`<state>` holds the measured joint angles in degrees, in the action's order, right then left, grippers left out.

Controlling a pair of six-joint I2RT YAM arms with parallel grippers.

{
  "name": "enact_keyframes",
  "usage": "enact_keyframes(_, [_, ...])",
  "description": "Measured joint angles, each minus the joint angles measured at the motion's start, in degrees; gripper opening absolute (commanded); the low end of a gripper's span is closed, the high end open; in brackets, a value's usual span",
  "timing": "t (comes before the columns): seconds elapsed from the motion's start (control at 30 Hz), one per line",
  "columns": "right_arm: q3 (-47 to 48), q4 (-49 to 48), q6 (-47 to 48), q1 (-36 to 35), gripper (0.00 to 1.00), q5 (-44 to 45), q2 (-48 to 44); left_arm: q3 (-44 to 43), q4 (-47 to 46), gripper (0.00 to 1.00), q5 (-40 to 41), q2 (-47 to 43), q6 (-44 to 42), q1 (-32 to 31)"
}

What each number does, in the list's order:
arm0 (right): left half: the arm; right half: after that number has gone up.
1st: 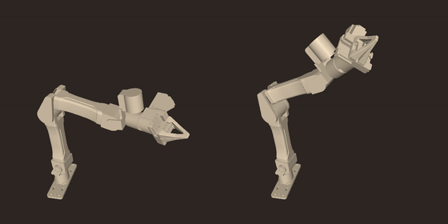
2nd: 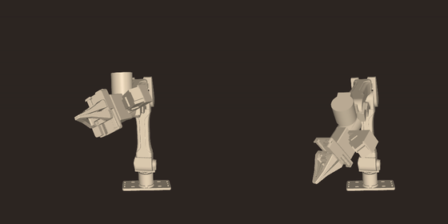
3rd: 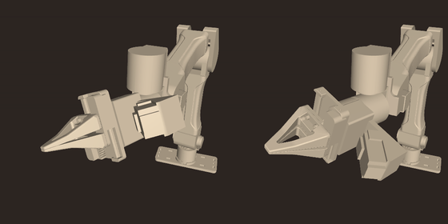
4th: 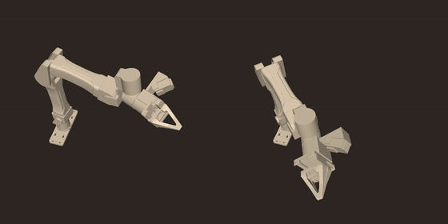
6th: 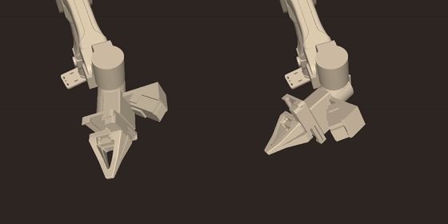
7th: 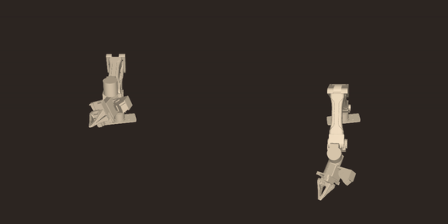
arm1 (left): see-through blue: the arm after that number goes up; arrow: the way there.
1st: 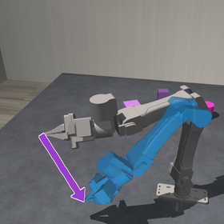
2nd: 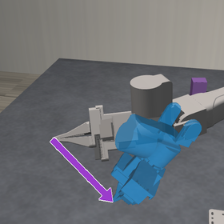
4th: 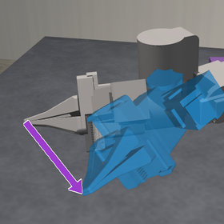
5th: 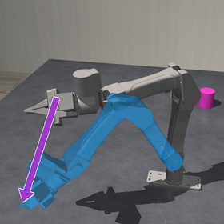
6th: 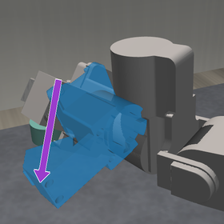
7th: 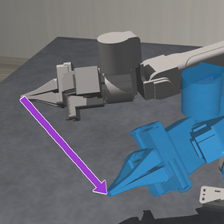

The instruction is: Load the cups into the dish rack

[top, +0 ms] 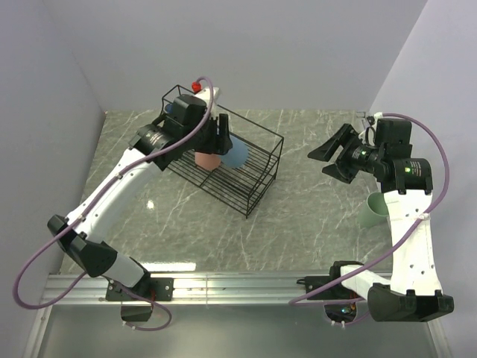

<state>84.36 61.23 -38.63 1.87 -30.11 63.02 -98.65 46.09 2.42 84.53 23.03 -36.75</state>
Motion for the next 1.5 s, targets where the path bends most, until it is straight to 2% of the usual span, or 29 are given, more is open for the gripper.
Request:
enact_keyframes(0.13, [0.0,0.7,0.4,0.0,0.76,0.5,0.0,-0.7,2.7,0.12,4.0,1.9,-1.7,-0.5])
enact_keyframes(0.33, [-0.1,1.0,0.6,0.0,0.76,0.5,-0.1,-0.7,4.1,0.12,5.8,1.9,-2.6,-0.8])
enact_keyframes(0.43, [-0.1,1.0,0.6,0.0,0.75,0.5,-0.1,-0.7,4.2,0.16,6.3,1.9,-2.6,-1.2])
enact_keyframes(0.53, [-0.1,1.0,0.6,0.0,0.75,0.5,0.0,-0.7,4.2,0.32,6.9,2.3,-2.6,-1.6])
enact_keyframes(0.57, [-0.1,1.0,0.6,0.0,0.75,0.5,0.1,-0.8,4.2,0.41,7.2,2.5,-2.6,-1.8])
enact_keyframes(0.67, [-0.1,0.9,0.6,0.0,0.75,0.5,0.3,-1.6,4.4,0.59,8.3,4.3,-2.6,-2.3])
enact_keyframes(0.87, [-1.1,0.7,0.7,0.0,0.75,0.5,0.4,-3.3,4.7,0.76,10.8,8.7,-2.6,-3.4])
enact_keyframes(1.17, [-1.4,1.0,1.5,0.0,0.75,1.2,0.4,-7.8,7.1,0.93,14.9,11.0,-2.7,-5.2])
enact_keyframes(1.37, [-1.4,1.6,3.2,0.0,0.75,4.5,0.4,-12.7,8.3,0.95,15.8,11.0,-2.6,-6.2])
enact_keyframes(1.5, [-1.0,3.6,4.7,0.0,0.76,11.1,1.0,-16.5,9.6,0.95,15.9,11.0,-2.2,-7.1])
